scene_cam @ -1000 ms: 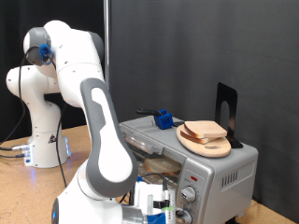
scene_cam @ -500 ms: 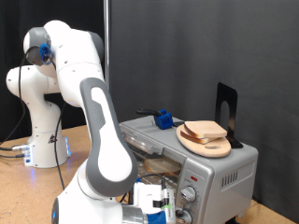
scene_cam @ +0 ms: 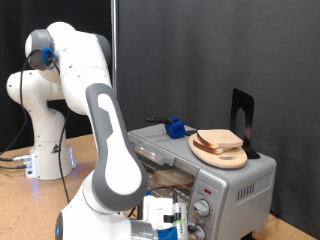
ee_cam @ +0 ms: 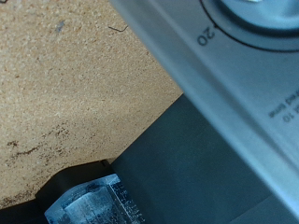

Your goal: Make a piece of toast with the oven

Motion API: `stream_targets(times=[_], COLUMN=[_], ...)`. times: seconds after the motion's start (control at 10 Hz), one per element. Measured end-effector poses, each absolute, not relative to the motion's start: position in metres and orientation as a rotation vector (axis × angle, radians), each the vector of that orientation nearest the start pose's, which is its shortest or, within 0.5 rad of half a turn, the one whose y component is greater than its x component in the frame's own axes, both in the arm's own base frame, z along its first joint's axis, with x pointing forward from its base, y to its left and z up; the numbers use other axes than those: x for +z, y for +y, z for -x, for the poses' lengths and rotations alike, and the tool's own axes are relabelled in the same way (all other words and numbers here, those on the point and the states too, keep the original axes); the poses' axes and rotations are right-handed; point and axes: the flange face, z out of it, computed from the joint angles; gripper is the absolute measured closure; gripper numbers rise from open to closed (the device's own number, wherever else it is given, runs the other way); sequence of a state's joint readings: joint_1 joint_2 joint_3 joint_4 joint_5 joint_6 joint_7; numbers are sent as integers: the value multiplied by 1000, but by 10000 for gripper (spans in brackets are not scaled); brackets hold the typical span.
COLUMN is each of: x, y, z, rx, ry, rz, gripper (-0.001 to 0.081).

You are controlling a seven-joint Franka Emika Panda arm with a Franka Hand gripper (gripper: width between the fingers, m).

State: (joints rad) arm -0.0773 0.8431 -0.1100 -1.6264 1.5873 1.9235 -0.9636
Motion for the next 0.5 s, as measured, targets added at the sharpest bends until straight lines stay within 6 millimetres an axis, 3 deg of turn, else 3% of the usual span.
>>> stream_targets(times=[0.5], x=[137], y=[-47], z=[-671], rx=[-340], ry=[252], rz=[1920], gripper=[11])
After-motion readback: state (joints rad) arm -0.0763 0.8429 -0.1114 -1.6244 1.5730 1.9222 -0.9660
